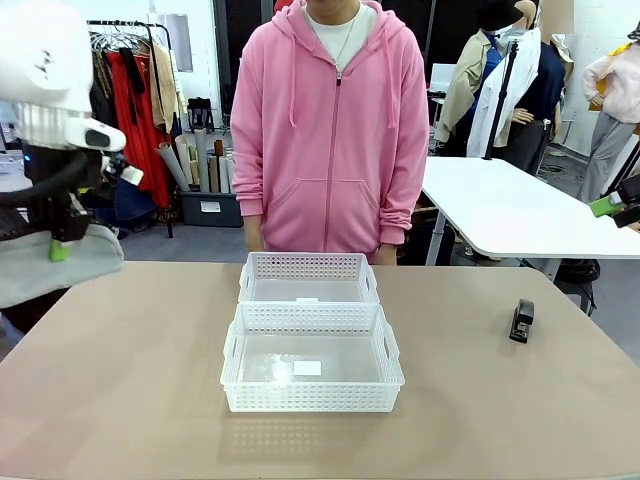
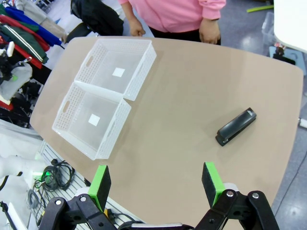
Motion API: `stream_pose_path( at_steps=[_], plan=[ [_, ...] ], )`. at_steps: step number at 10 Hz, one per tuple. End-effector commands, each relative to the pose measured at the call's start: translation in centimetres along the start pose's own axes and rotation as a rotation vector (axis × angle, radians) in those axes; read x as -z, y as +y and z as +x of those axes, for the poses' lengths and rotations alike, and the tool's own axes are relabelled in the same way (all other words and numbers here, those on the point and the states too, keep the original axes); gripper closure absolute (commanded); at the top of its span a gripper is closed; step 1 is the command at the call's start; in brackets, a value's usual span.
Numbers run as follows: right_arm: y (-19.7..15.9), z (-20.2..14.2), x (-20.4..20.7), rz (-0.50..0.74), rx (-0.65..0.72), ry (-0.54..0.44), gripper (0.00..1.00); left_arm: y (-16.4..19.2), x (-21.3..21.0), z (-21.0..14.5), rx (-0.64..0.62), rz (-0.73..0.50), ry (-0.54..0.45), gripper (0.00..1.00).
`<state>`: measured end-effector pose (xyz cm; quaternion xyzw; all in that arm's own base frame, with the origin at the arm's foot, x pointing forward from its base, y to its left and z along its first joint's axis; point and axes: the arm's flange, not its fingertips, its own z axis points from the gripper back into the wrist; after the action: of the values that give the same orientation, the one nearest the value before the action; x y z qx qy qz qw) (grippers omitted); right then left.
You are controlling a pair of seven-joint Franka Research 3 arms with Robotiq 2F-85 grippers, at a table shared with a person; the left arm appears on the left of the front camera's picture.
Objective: Distribute items into two baskets.
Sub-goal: Pick up the Pencil pouch that the person points to, then move the picked Pencil pouch towards the Organizing basket indicated by the person, stopping as directed.
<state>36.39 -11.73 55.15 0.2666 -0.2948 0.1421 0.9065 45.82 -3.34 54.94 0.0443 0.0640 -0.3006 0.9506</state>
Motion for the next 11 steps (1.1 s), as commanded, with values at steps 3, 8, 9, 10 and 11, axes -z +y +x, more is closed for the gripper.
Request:
stream_pose_path(
  at_steps=[3,8,9,10,11],
  plan=[
    [0.1,0.2,0.0,0.017,-0.002,-0.017,0.0,-0.6,-2.1,-5.1,0.115,-0.088,-0.153,1.0],
    [0.1,0.2,0.0,0.017,-0.002,-0.017,0.0,-0.5,-2.7,-5.2,0.104,-0.076,-0.149,1.0],
    [0.1,0.2,0.0,0.017,-0.002,-0.017,0.0,-0.5,-2.7,-5.2,0.104,-0.076,-0.149,1.0],
    [0.1,0.2,0.0,0.017,-0.002,-0.017,0.0,-0.5,-2.7,-5.2,0.104,-0.076,-0.149,1.0],
    [0.1,0.2,0.0,0.017,-0.002,-0.017,0.0,-0.5,-2.7,-5.2,0.104,-0.076,-0.149,1.0]
  ],
)
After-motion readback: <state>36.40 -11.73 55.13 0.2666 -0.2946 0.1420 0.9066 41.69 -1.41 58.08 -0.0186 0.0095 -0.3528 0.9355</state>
